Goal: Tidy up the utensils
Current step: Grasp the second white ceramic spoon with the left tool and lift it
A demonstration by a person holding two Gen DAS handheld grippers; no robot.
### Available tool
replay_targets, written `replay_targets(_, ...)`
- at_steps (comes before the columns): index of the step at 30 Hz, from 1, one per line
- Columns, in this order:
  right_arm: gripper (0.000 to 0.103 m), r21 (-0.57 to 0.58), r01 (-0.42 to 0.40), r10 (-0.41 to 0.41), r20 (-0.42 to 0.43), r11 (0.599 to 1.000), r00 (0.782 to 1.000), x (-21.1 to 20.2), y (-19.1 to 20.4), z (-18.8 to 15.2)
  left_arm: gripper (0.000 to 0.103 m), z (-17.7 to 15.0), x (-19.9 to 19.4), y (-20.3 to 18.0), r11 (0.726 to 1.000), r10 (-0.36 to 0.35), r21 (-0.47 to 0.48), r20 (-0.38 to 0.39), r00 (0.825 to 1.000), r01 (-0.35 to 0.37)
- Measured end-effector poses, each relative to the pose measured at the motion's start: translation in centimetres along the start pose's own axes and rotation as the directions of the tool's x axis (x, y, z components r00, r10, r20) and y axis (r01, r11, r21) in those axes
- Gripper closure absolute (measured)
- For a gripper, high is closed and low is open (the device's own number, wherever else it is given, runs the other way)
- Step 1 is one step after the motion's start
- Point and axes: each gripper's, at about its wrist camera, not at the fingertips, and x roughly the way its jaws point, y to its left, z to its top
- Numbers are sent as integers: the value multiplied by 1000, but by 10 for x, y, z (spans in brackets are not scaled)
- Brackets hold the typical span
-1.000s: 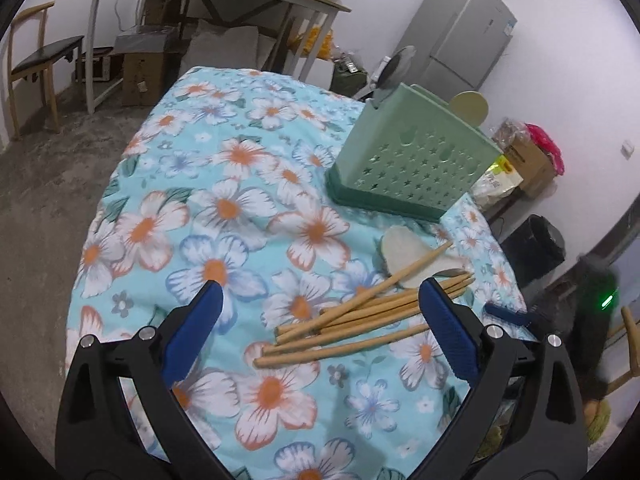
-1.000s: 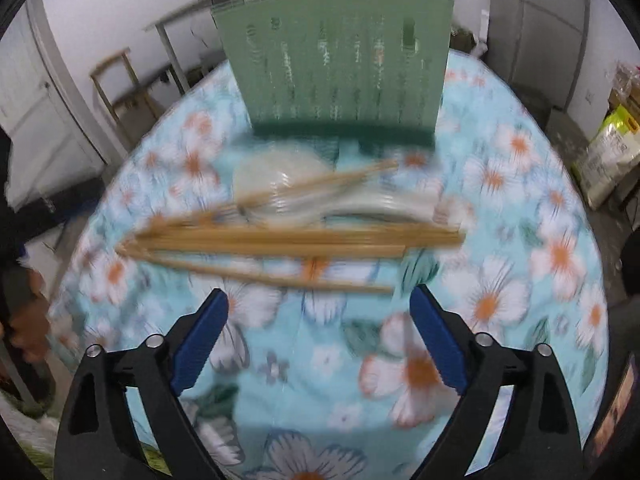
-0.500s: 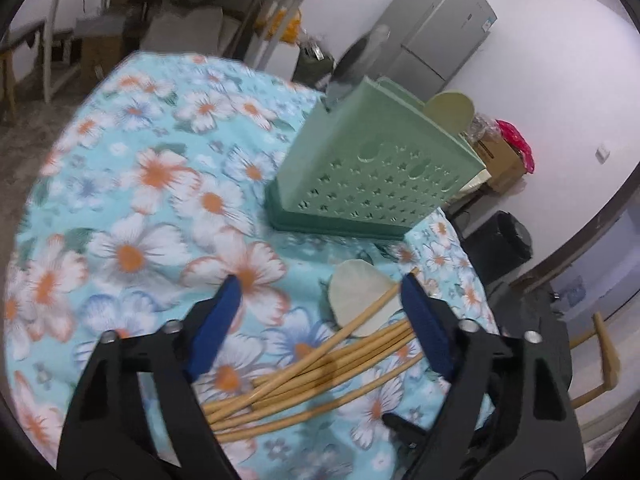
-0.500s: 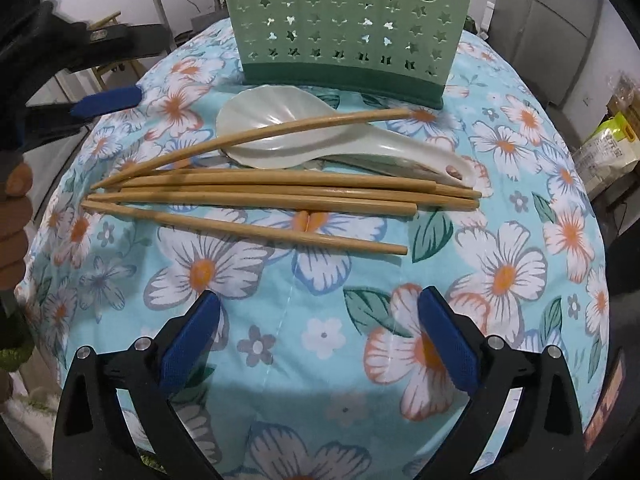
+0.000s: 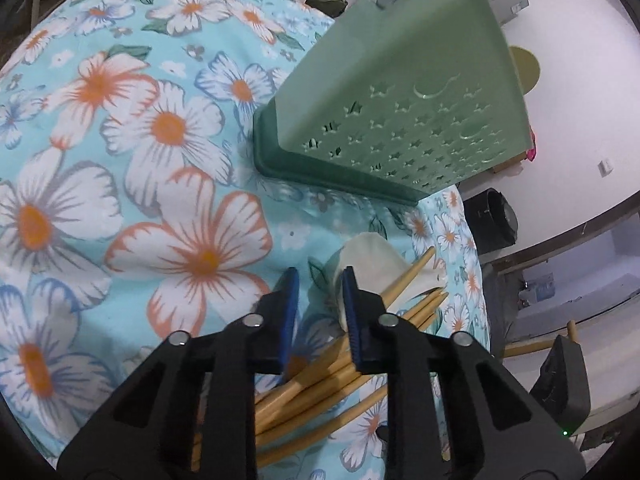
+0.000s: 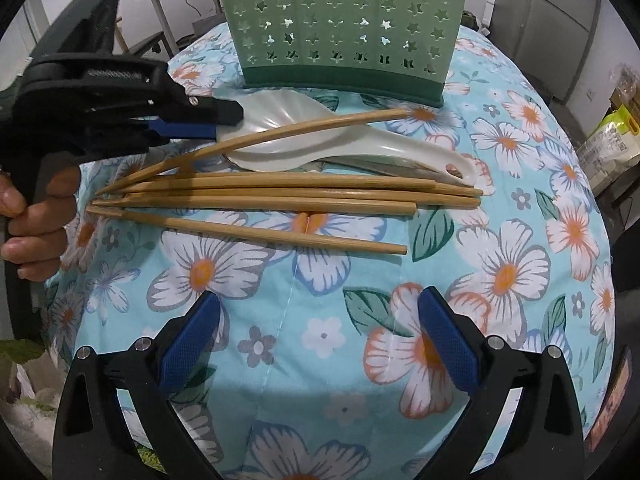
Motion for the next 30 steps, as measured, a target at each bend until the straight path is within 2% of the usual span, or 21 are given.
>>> replay_targets(3,6,3,-15,15,9,1000,1000,-2,-5,-2,99,0,5,-3,1000,-16,-2,9,1000,16)
replay_targets(7,6,10,-43,43,24,999,999,-5,-16,-6,101,-2,-3,-10,1000,-22,13,46,999,21)
replay_targets(13,6,11,-68,68,43,998,997,-9,-30,-12,102,-5,-38,-26,995,-82,69,151,985,73)
replay_targets(18,6,1,-81,81,47,997,996,-14,-37,-16,102,-9,-69,-31,994,-55,102,249,967,30)
replay_targets(20,8,3,-99,99,52,995,994,-19,-37,-17,102,-11,-82,-31,995,-20,100,293,956,-9)
replay_targets(22,19,-23,-128,130,106,992,986,-37,-40,-15,102,-15,-97,-26,995,4,89,328,945,-35)
replay_targets(26,32,-110,-118,141,235,987,962,-64,-38,0,102,-21,-119,-12,998,23,41,379,925,-42)
replay_targets(30,49,-189,-100,148,262,977,954,-64,-30,29,102,-28,-140,3,1000,24,6,418,908,-29)
